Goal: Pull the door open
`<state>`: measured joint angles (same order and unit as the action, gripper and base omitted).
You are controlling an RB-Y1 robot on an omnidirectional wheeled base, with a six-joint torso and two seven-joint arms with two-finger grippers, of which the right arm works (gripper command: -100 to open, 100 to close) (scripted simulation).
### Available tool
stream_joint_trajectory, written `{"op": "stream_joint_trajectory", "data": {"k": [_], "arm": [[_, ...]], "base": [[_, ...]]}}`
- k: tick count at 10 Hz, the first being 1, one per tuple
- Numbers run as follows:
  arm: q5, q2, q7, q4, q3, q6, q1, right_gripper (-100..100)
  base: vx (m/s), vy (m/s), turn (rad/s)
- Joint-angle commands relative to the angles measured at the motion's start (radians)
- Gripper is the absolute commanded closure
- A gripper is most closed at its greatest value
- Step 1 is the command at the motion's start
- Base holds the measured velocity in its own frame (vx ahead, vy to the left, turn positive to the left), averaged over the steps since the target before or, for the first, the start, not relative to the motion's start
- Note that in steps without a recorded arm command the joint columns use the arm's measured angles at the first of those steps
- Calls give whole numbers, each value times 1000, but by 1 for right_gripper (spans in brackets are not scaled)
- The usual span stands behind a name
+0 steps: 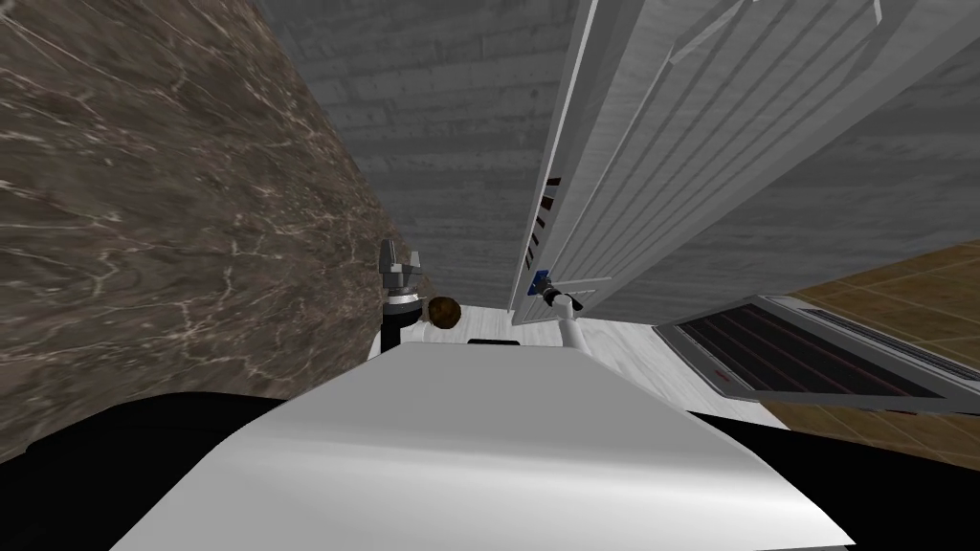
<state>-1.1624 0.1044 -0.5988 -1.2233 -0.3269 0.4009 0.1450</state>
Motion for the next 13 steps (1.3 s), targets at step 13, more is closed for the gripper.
{"op": "stream_joint_trajectory", "data": {"k": [13], "arm": [[-141,0,57,3,-38,100,-50,100]], "base": [[-23,-17,16]]}}
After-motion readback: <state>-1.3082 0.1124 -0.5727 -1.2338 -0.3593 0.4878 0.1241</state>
